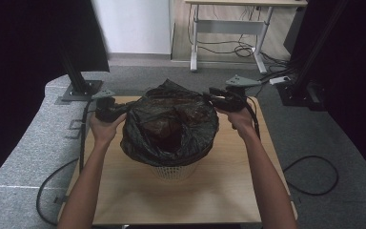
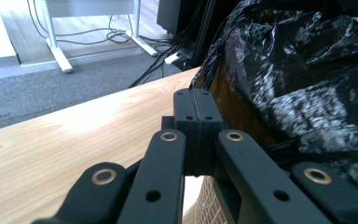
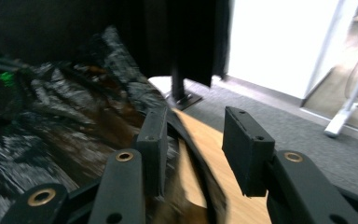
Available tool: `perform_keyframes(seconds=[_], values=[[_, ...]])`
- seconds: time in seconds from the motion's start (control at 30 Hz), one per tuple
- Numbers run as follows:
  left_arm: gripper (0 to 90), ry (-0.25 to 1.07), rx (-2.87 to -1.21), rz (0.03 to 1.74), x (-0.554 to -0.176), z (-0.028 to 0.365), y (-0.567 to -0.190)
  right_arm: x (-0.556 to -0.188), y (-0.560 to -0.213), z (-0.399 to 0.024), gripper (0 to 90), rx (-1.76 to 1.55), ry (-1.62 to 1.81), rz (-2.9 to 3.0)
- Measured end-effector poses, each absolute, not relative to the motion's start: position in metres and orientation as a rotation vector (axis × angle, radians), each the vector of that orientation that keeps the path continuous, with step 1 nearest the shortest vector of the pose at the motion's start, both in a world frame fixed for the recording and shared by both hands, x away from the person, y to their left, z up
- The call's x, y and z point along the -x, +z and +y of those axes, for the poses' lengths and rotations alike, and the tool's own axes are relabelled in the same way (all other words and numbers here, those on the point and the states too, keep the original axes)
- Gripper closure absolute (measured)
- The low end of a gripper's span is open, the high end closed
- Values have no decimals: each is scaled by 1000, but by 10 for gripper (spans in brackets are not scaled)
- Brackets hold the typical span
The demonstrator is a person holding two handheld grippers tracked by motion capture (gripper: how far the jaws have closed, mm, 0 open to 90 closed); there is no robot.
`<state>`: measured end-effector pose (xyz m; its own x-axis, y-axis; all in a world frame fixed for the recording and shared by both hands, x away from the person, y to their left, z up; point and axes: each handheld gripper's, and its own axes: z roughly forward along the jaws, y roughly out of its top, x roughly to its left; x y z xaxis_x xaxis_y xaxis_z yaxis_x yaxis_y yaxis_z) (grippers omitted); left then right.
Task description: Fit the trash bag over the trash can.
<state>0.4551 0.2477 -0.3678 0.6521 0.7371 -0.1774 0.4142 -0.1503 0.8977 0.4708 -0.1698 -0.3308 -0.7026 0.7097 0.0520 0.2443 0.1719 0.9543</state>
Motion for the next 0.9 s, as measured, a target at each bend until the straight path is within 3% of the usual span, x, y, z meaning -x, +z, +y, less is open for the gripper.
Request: perform_keyframes(seconds=[0.17, 0.43, 0.67, 0.9], values=[[900, 364, -1766, 920, -456, 249, -367, -479, -329, -154, 604, -863, 1523, 2118], [900, 369, -1765, 916, -457, 251, -368, -487, -330, -152, 887, -880, 1502, 2142], [900, 363, -1779, 907, -459, 248, -371, -493, -335, -163, 891, -898, 1515, 2097], [900, 344, -1809, 903, -462, 241, -376, -502, -362, -165, 892, -933, 1546, 2139]])
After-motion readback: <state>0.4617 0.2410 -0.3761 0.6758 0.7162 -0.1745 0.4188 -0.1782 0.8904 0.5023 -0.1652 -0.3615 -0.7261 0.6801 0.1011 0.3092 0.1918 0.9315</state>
